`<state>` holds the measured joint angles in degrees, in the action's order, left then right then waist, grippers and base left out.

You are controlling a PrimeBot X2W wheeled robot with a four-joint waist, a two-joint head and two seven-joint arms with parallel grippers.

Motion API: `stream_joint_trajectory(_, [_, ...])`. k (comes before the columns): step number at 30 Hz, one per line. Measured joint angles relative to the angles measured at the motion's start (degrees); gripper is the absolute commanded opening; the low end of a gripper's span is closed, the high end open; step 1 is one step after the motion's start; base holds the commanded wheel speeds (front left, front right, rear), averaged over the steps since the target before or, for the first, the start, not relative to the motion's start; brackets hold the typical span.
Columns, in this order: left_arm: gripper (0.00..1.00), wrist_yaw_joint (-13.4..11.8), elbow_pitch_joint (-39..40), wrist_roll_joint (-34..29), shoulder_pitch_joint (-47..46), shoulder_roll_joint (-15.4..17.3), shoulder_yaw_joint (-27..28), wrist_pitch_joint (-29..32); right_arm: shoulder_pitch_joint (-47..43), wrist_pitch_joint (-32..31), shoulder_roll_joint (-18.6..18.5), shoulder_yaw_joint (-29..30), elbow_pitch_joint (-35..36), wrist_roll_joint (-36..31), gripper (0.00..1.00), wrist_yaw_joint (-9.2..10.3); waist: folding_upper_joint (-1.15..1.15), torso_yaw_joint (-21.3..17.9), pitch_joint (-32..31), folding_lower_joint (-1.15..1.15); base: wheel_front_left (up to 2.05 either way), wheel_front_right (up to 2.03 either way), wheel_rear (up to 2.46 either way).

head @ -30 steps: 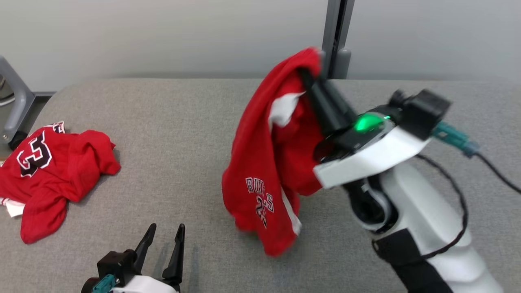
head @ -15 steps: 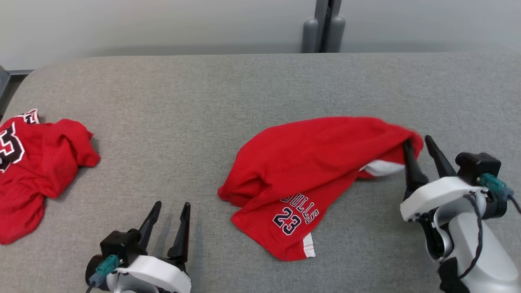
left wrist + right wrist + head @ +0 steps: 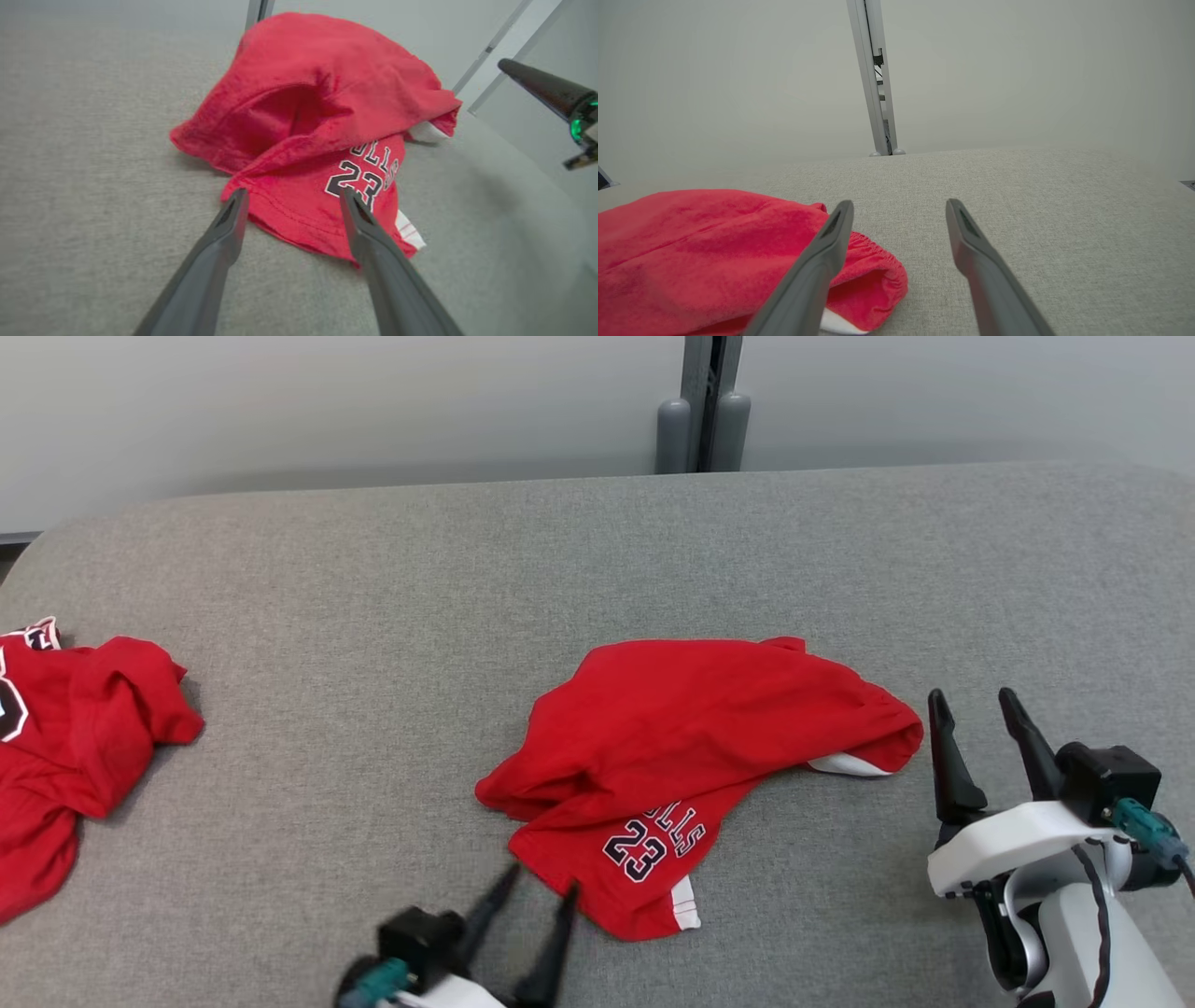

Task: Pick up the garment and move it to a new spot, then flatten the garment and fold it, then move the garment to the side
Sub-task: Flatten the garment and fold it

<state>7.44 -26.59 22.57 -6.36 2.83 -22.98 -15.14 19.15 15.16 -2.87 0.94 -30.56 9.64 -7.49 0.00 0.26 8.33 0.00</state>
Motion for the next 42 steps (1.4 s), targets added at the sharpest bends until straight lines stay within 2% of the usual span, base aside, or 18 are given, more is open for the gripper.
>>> stream_joint_trajectory(4, [1.00, -0.01, -2.13, 5.38, -0.20, 0.23, -10.90, 0.01, -1.21, -0.01, 0.07, -1.10, 0.67, 1.43, 1.00, -0.01, 0.00, -0.38, -0.08, 0.00, 0.00, 0.00, 0.00])
stream_joint_trajectory(7, [1.00, 0.00, -2.29, 8.05, -1.85, 1.35, -15.35, 0.00, -1.20, 0.00, 0.12, -1.74, 0.91, 1.93, 1.00, -0.01, 0.00, -0.78, 0.25, 0.00, 0.00, 0.00, 0.00])
stream_joint_trajectory(11, [1.00, -0.01, -3.24, 8.64, -3.64, 2.46, -16.35, 0.00, -0.99, 0.00, 0.13, -2.20, 1.08, 2.29, 1.00, -0.01, 0.00, -1.38, 0.77, 0.00, 0.00, 0.00, 0.00])
stream_joint_trajectory(16, [1.00, 0.00, -6.62, 6.05, -5.31, 2.42, -16.44, 0.00, -0.69, 0.00, 0.12, -2.34, 1.42, 2.34, 1.00, -0.01, 0.00, -2.32, 1.63, 0.00, 0.00, 0.00, 0.00])
stream_joint_trajectory(17, [0.95, 0.00, -7.28, 5.56, -5.71, 2.32, -16.44, -0.01, -0.62, 0.00, 0.12, -2.34, 1.55, 2.34, 1.00, -0.01, 0.00, -2.47, 1.82, 0.00, 0.00, 0.00, 0.00])
stream_joint_trajectory(18, [0.73, 0.00, -7.92, 5.12, -6.09, 2.23, -16.46, -0.01, -0.56, 0.00, 0.13, -2.30, 1.57, 2.34, 1.00, -0.01, 0.00, -2.61, 2.00, 0.00, 0.00, 0.00, 0.00])
stream_joint_trajectory(20, [0.12, 0.00, -9.26, 4.46, -6.89, 2.03, -16.85, -0.11, -0.42, 0.00, 0.11, -2.25, 1.58, 2.34, 1.00, 0.00, 0.00, -2.82, 2.46, 0.00, 0.00, 0.00, 0.00])
stream_joint_trajectory(21, [0.00, -0.01, -9.83, 4.19, -7.35, 2.00, -17.19, -0.23, -0.23, 0.00, 0.12, -2.19, 1.59, 2.34, 1.00, -0.01, 0.00, -2.91, 2.69, 0.00, 0.00, 0.00, 0.00])
stream_joint_trajectory(24, [0.00, -0.01, -10.33, 4.38, -8.14, 1.88, -17.42, -0.24, 0.13, 0.00, 0.12, -1.94, 1.58, 2.35, 1.00, -0.01, 0.00, -2.92, 2.99, 0.00, 0.00, 0.00, 0.00])
stream_joint_trajectory(27, [0.00, 0.00, -7.09, 4.09, -8.03, 2.04, -15.93, 0.00, 0.01, 0.00, 0.12, -1.49, 1.44, 2.34, 1.00, -0.01, 0.00, -2.55, 2.65, 0.00, 0.00, 0.00, 0.00])
stream_joint_trajectory(37, [0.00, 0.00, 12.45, -1.53, -5.54, 3.08, -1.07, -0.01, -2.57, 0.00, 0.12, -1.97, 0.11, 3.75, 1.00, -0.01, 0.00, 0.70, -1.27, 0.00, 0.00, 0.00, 0.00])
stream_joint_trajectory(40, [0.00, 0.00, 12.88, -2.09, -5.84, 4.03, 2.66, 0.00, -2.71, 0.00, 0.14, -3.19, 0.02, 4.52, 1.00, 0.00, 0.00, 1.58, -2.18, 0.00, 0.00, 0.00, 0.00])
stream_joint_trajectory(42, [0.00, 0.00, 10.43, -2.31, -7.06, 4.75, 4.92, 0.00, -2.70, 0.00, 0.21, -3.94, 0.03, 4.89, 1.00, -0.01, 0.00, 1.73, -2.29, 0.00, 0.00, 0.00, 0.00])
